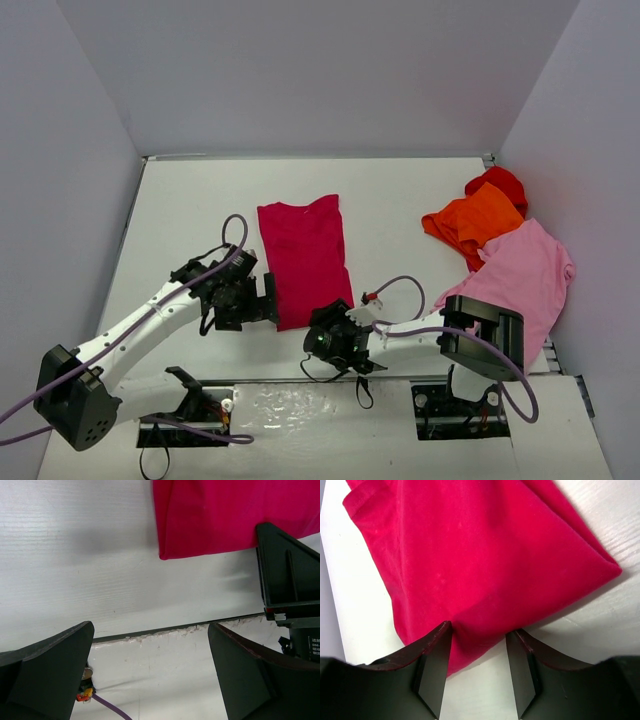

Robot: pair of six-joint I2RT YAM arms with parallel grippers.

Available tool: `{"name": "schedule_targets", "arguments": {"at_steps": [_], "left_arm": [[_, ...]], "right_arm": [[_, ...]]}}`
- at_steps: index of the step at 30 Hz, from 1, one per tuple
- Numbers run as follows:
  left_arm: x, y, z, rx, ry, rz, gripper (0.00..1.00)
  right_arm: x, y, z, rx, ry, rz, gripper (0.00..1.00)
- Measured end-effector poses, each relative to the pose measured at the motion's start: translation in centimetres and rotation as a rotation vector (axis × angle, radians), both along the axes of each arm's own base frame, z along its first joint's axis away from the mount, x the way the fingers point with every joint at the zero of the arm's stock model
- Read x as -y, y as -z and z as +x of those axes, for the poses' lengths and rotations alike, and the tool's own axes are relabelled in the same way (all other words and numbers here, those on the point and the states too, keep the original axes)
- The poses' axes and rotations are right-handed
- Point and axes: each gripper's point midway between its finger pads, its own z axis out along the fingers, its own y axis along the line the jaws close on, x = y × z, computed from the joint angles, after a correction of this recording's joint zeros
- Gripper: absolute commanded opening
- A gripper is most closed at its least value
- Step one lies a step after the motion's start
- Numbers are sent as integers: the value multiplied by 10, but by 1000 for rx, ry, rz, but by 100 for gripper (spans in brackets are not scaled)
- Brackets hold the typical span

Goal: Fold and stack the t-shirts

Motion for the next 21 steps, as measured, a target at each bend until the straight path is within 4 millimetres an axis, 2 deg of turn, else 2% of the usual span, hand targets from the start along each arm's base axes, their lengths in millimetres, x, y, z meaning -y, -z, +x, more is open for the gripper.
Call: {"name": "schedule_targets", "arguments": {"at_steps": [2,3,5,6,8,15,21], "left_arm": [[0,1,0,-5,2,4,97],[0,2,0,-7,3,6,97],[0,4,0,-13,4,11,97],[0,4,0,-16,5,13,97],[0,5,0,-20,6,16,97],[1,6,0,-20,7,13,97],[2,5,2,-14,8,8,97]], "right_arm": [[2,1,3,-2,6,-7,37],[3,2,4,-1,7,-11,30],[4,4,6,-2,9,-19,6],[5,7,6,-8,6,-28,0],[8,12,5,-15,-1,-53,0],[15,11,-1,-34,-54,-101,0],[24,-4,-25,-52,-140,-149,0]]}}
